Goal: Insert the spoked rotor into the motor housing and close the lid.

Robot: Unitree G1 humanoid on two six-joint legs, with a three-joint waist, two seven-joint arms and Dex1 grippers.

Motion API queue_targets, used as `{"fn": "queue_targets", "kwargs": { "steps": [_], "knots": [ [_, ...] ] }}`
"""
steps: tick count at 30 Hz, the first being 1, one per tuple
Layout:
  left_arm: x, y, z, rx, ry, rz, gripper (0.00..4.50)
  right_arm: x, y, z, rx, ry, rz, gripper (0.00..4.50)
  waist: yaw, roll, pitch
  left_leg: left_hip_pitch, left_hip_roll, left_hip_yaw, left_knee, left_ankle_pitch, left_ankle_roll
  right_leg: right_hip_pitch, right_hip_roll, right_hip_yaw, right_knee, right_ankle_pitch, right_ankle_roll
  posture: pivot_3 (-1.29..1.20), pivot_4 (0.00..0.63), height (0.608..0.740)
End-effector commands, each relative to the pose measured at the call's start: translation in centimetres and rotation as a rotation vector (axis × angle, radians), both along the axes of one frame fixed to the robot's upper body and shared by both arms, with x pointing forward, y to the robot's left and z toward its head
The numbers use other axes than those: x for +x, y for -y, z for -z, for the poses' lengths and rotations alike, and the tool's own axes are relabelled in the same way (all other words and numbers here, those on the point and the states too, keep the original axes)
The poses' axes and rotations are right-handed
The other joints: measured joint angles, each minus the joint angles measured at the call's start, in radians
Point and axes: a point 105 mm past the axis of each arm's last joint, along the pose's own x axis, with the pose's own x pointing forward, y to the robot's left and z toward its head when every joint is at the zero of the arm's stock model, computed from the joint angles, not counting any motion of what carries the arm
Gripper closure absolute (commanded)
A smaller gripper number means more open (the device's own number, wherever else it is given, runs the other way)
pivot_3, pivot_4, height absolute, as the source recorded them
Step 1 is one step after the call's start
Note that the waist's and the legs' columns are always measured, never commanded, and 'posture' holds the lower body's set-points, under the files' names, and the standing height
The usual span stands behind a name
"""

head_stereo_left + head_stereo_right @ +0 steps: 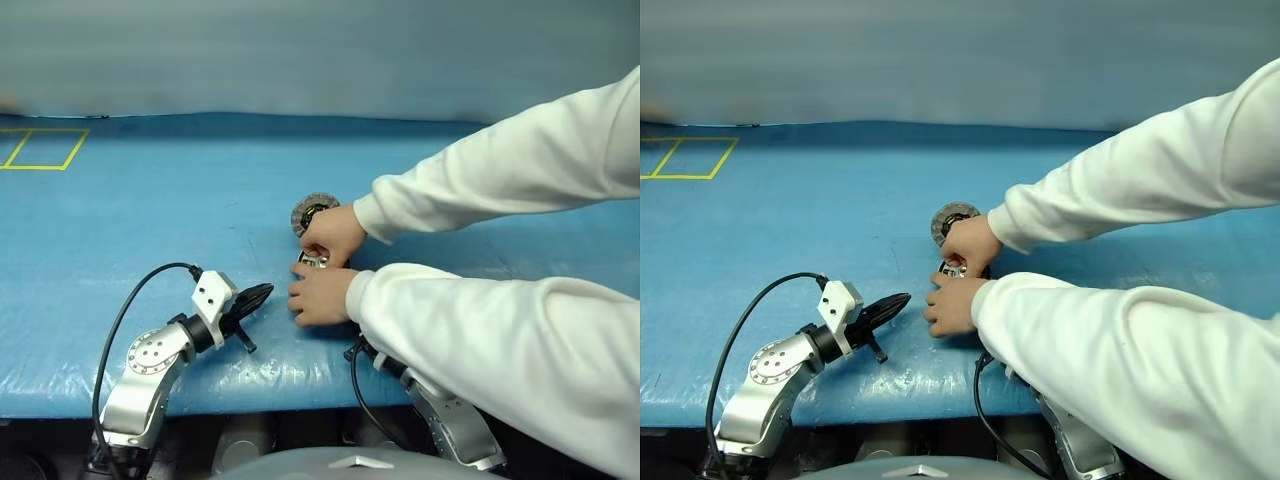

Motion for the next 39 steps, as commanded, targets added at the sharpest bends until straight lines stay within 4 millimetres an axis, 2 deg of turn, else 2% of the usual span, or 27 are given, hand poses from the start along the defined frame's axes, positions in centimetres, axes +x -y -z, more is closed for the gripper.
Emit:
{"fn": "queue_targets", "kwargs": {
  "steps": [1,24,39],
  "knots": [
    [-0.06,0.36,-1.26,-0.004,0.042,0.014,4.49,0.23,-0.09,-1.34,0.017,0.053,0.000,4.50,0.000,0.000,0.000,0.000,0.000,0.000,0.000,0.000,0.000,0.000,0.000,0.000,0.000,0.000,0.000,0.00,0.150,0.740],
    [-0.06,-0.08,-0.76,-0.002,0.026,0.004,4.49,0.33,-0.07,-1.24,0.007,0.049,-0.007,4.50,-0.002,0.001,0.001,0.002,0.000,0.000,0.000,0.000,0.000,-0.001,0.000,0.000,0.000,0.000,0.000,0.00,0.150,0.740],
    [-0.13,0.11,-1.17,-0.003,0.035,0.005,4.49,0.39,-0.03,-1.20,-0.003,0.048,-0.016,4.50,-0.001,0.001,0.001,0.001,0.000,0.000,0.000,0.000,0.000,-0.001,0.000,0.000,0.000,0.000,0.000,0.00,0.150,0.740]
  ]
}}
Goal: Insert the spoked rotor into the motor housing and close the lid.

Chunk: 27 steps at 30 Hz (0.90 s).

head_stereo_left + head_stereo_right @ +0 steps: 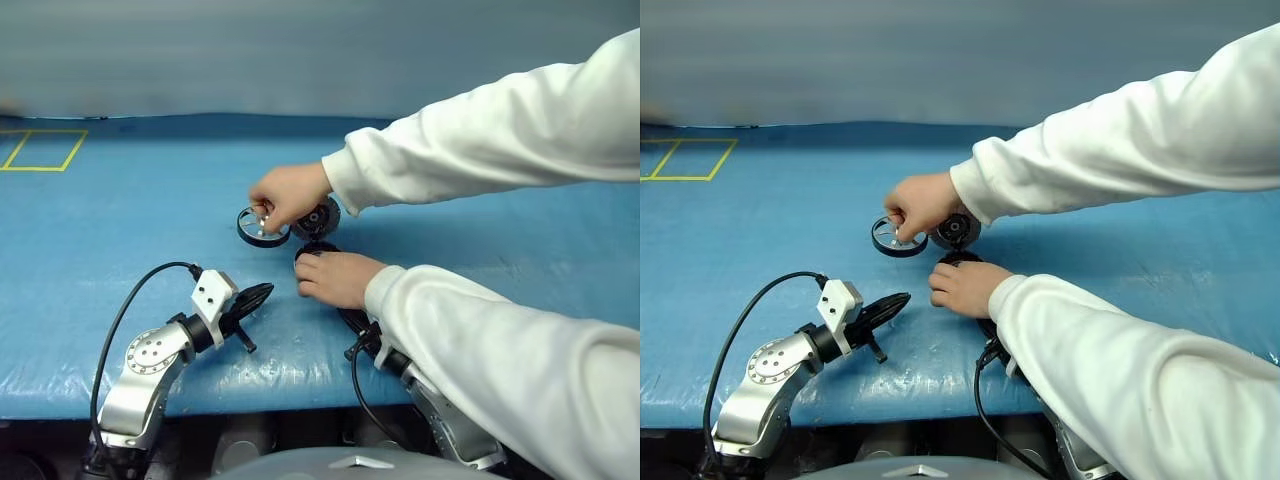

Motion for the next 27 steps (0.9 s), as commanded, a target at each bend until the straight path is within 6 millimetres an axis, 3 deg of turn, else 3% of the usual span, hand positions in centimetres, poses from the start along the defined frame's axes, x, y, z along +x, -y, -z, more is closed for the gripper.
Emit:
{"fn": "queue_targets", "kwargs": {
  "steps": [1,27],
  "knots": [
    [-0.10,0.23,-1.11,-0.012,0.040,0.010,4.49,0.26,-0.16,-1.12,0.009,0.042,-0.008,4.50,0.000,0.000,0.000,0.000,0.000,0.000,0.000,0.000,0.000,0.000,0.000,0.000,0.000,0.000,0.000,0.00,0.150,0.740],
    [-0.32,-0.25,-0.45,-0.027,0.019,0.004,4.49,0.09,-0.13,-1.00,0.003,0.038,-0.006,4.50,0.000,0.000,0.000,0.000,0.000,0.000,0.000,0.000,0.000,0.000,0.000,0.000,0.000,0.000,0.000,0.00,0.150,0.740]
  ]
}}
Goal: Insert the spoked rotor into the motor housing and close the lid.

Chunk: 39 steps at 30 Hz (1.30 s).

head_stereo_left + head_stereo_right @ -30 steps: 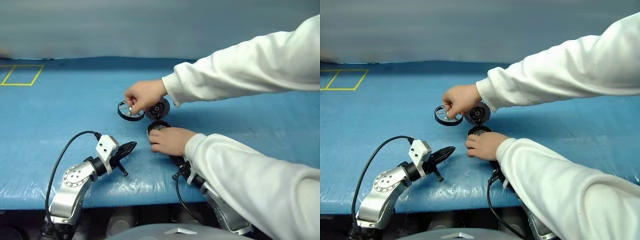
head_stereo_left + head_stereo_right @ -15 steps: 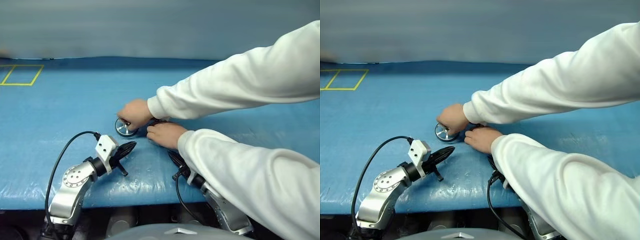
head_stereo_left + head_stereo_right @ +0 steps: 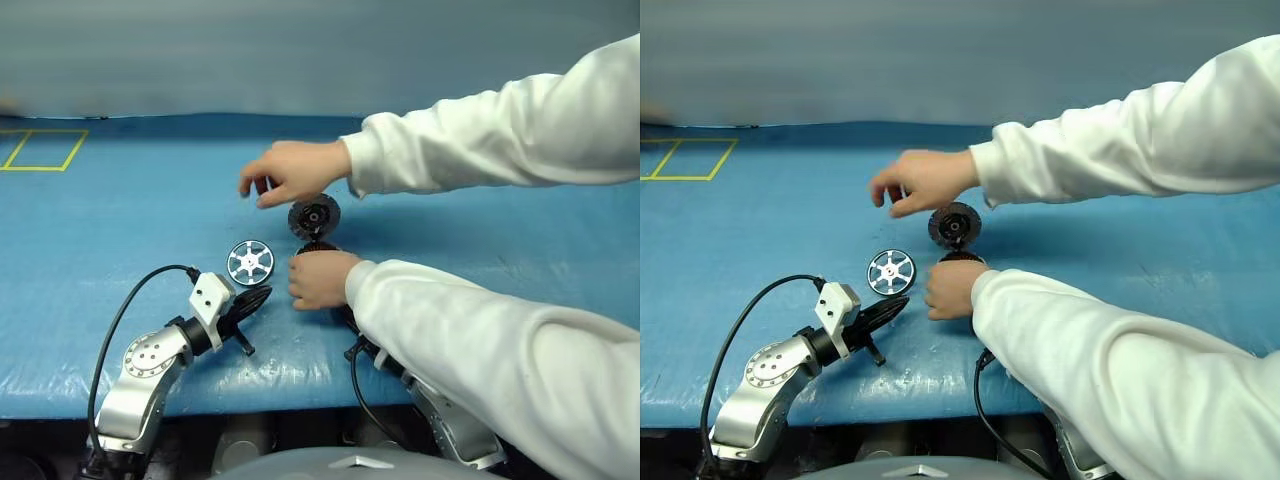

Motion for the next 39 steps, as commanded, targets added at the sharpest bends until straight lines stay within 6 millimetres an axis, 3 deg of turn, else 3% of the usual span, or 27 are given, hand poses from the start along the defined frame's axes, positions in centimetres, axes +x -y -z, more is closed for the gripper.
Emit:
{"fn": "queue_targets", "kwargs": {
  "steps": [1,21,26,30,35,39],
  "knots": [
    [0.1,-0.1,-0.7,-0.014,0.033,0.005,4.49,0.1,-0.1,-1.2,0.014,0.045,-0.003,4.50,0.000,0.000,0.000,0.000,0.000,0.000,0.000,0.000,0.000,0.000,0.000,0.000,0.000,0.000,0.000,0.00,0.150,0.740],
    [0.3,-0.2,-0.5,-0.008,0.054,-0.005,4.49,0.0,0.0,-1.1,0.005,0.043,0.000,4.50,0.000,0.000,0.000,0.000,0.000,0.000,0.000,0.000,0.000,0.000,0.000,0.000,0.000,0.000,0.000,0.00,0.150,0.740],
    [1.7,-0.8,-2.3,-0.015,0.168,-0.112,4.49,0.0,0.1,-1.1,0.003,0.043,0.009,4.50,0.001,0.000,0.000,0.000,0.000,0.000,0.000,0.000,0.000,0.000,0.000,0.000,0.000,0.000,0.000,0.00,0.150,0.740],
    [3.0,-1.1,-5.0,-0.060,0.246,-0.176,4.49,0.0,0.3,-1.2,-0.007,0.047,0.009,4.50,0.002,0.000,0.000,0.000,0.000,0.000,0.000,0.000,0.000,0.001,0.000,0.000,0.000,0.000,0.000,0.00,0.150,0.740],
    [3.8,-1.7,-6.2,-0.041,0.116,-0.148,4.49,0.0,0.4,-1.6,0.001,0.059,0.008,4.50,0.001,0.000,0.000,-0.002,0.000,0.000,0.000,0.000,0.000,0.002,0.001,0.000,0.000,0.000,0.000,0.00,0.150,0.740],
    [4.3,-3.3,-5.4,0.061,0.011,-0.082,4.49,-0.2,0.0,-2.9,0.045,0.094,-0.019,4.50,-0.001,0.000,0.001,-0.001,0.001,0.000,0.000,0.000,0.000,0.002,0.002,0.000,0.000,0.000,0.000,0.00,0.150,0.740]
  ]
}}
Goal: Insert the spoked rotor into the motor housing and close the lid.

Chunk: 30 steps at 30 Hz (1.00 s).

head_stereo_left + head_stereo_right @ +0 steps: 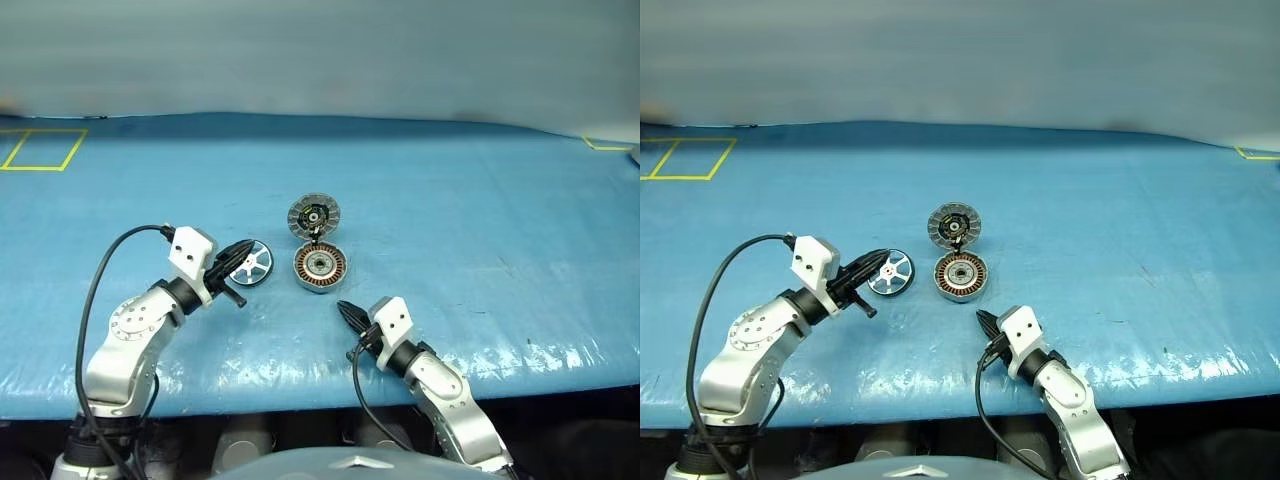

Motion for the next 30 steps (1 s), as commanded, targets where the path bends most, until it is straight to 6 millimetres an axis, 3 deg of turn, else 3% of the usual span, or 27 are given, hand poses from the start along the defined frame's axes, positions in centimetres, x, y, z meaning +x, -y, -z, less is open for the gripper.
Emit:
{"fn": "queue_targets", "kwargs": {
  "steps": [1,3,6,15,24,30],
  "knots": [
    [0.2,-1.1,-0.2,0.058,-0.055,0.045,4.49,0.0,-0.2,-2.5,0.057,0.083,-0.022,4.50,0.000,0.001,0.001,0.000,0.000,0.000,0.000,0.000,0.000,0.000,0.000,0.000,0.000,0.000,0.000,0.00,0.150,0.740],
    [0.2,-1.4,-0.2,0.080,-0.083,0.075,4.49,-0.1,-0.4,-2.8,0.070,0.090,-0.033,4.50,0.000,0.001,0.001,0.000,0.000,0.000,0.000,0.000,0.000,0.000,0.000,0.000,0.000,0.000,0.000,0.00,0.150,0.740],
    [0.4,-2.3,0.0,0.199,-0.125,0.146,3.92,-0.3,-0.6,-3.1,0.050,0.110,-0.052,4.50,0.002,-0.001,0.003,0.000,0.000,0.000,0.000,0.000,0.000,-0.001,0.000,0.000,0.000,0.000,0.000,0.00,0.150,0.740],
    [1.2,-2.7,0.0,0.396,-0.112,0.250,0.93,-0.2,-1.0,-3.6,0.051,0.127,-0.040,4.50,0.002,0.000,0.004,0.000,0.000,0.000,-0.001,0.000,-0.001,-0.001,0.000,0.000,0.000,0.000,-0.001,0.00,0.150,0.740],
    [3.1,-1.9,0.8,0.500,-0.060,0.201,0.93,-0.1,-1.1,-3.4,0.049,0.127,-0.033,4.50,0.003,-0.001,0.005,0.000,0.000,0.001,-0.001,0.001,-0.001,0.000,0.000,0.000,0.000,0.000,-0.001,0.00,0.150,0.740],
    [3.3,-1.2,1.4,0.508,-0.050,0.210,0.93,0.0,-1.1,-3.3,0.045,0.122,-0.029,4.50,0.002,-0.001,0.005,0.000,0.000,0.001,-0.001,0.001,-0.001,0.000,0.000,0.001,0.001,0.000,-0.001,0.00,0.150,0.740]
  ]
}}
